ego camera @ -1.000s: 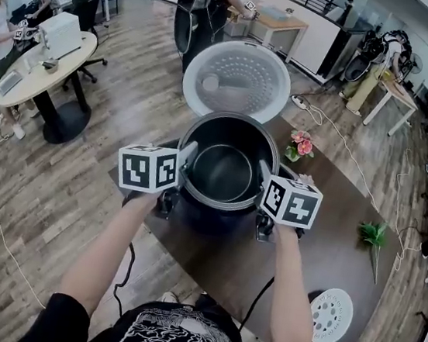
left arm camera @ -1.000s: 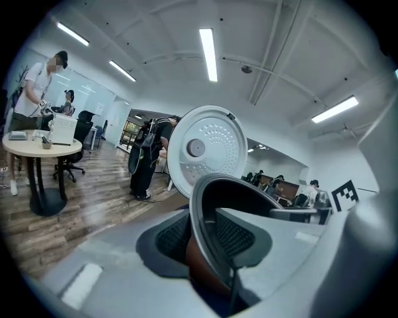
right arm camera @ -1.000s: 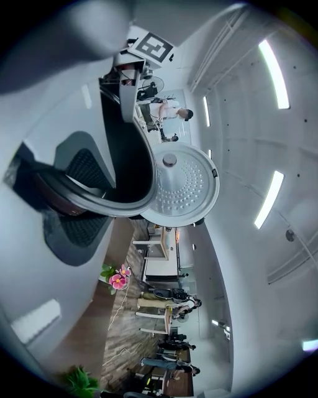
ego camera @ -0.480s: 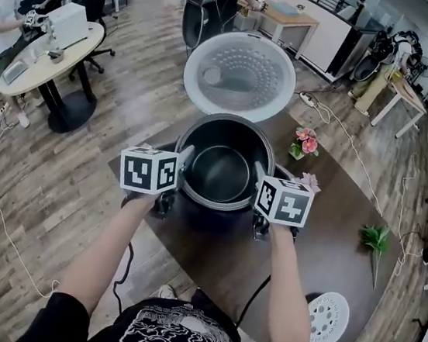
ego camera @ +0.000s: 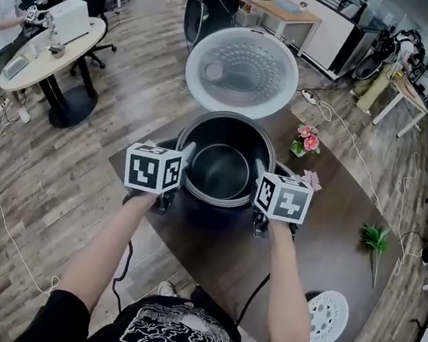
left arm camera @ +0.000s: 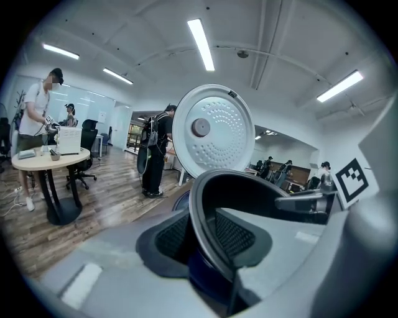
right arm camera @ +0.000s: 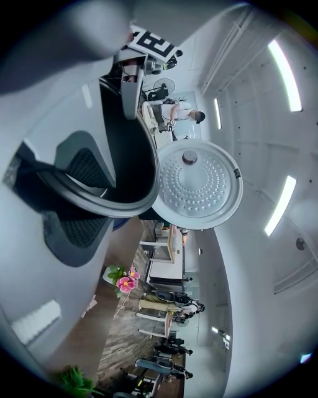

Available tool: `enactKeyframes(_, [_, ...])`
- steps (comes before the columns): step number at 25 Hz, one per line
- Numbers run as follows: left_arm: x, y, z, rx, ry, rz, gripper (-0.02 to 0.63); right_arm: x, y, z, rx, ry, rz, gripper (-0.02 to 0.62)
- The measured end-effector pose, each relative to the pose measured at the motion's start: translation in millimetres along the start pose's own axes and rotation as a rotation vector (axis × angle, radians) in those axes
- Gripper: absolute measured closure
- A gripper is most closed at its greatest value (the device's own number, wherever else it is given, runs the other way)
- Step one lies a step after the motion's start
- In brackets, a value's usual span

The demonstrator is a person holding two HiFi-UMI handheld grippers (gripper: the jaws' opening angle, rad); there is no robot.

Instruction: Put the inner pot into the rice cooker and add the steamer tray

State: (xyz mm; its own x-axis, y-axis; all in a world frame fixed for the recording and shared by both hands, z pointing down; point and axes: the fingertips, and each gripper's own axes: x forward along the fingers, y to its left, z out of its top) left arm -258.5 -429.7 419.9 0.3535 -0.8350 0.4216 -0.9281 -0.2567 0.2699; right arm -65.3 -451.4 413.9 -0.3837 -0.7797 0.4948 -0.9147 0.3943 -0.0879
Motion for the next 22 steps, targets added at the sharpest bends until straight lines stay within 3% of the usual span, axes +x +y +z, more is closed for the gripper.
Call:
enactKeyframes(15, [1, 0, -2, 0.045, 0.003, 0.032, 0.474, 1, 0, -2, 0.006, -0.007, 0.006, 0.460])
enactKeyframes(18, [3, 0, -4, 0.052, 0.002, 0.030, 0.427, 3, -1, -6, 0.001, -0.003, -0.007, 0.416])
enactKeyframes(22, [4, 0, -5, 0.053, -0.005, 0.027, 0.422, 6, -1, -12, -0.026, -0.008, -0.011, 0.394])
